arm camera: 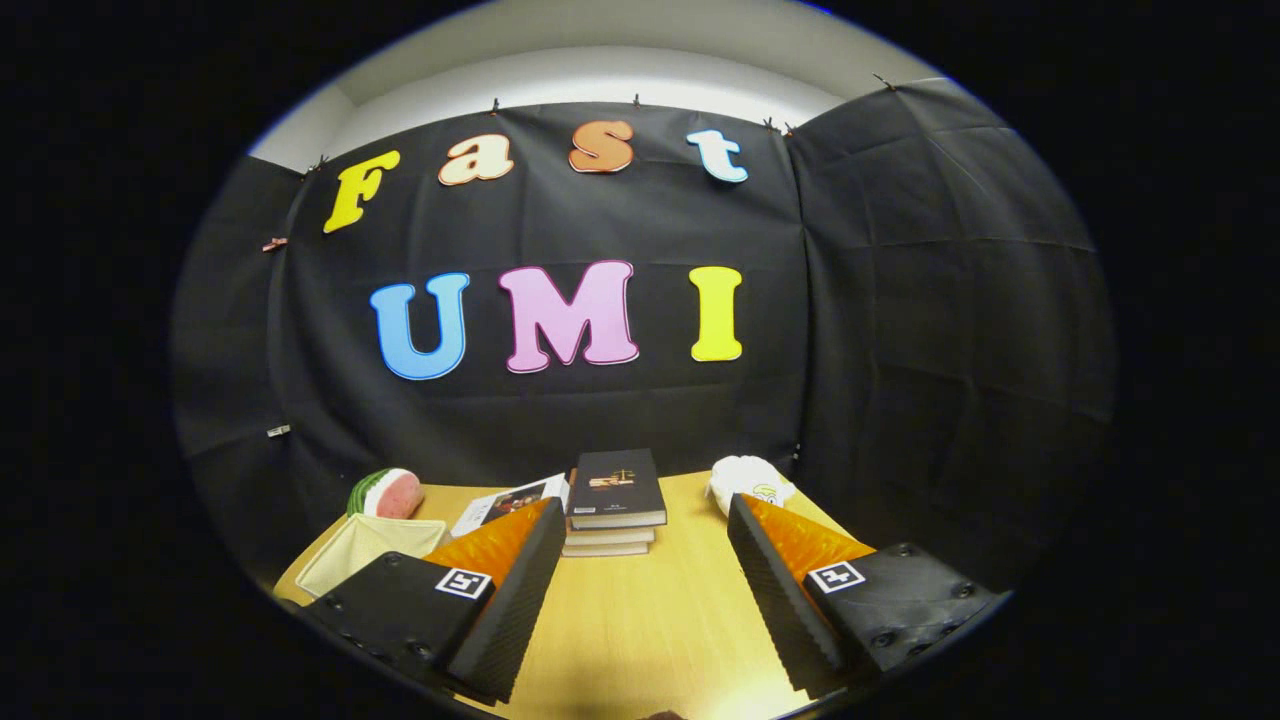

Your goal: Open the storage box then place both shoes into the box .Put the left shoe in first, then the right shoe, with the right side of both shoes facing outward in a uniform manner.

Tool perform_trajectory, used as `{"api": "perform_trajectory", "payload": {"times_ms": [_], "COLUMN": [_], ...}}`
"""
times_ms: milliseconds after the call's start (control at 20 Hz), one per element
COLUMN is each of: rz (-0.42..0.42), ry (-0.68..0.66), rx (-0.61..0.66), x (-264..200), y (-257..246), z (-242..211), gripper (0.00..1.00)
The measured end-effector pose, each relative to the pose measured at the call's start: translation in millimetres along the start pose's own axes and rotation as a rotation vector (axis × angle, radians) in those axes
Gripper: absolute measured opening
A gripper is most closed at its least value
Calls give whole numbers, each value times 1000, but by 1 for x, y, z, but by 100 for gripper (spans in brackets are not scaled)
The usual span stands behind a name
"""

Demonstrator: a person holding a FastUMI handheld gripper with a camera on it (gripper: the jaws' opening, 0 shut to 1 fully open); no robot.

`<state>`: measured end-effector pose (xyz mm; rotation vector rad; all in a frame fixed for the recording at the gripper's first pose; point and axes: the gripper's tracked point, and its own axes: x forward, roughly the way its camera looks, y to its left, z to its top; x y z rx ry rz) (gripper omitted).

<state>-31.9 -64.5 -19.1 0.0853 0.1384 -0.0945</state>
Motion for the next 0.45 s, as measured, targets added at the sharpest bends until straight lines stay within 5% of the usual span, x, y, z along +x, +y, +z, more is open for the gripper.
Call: {"api": "perform_trajectory", "payload": {"times_ms": [450], "rz": [119], "ry": [-81], "rx": [-16], "x": [34], "y": [-23], "z": [40], "gripper": [99]}}
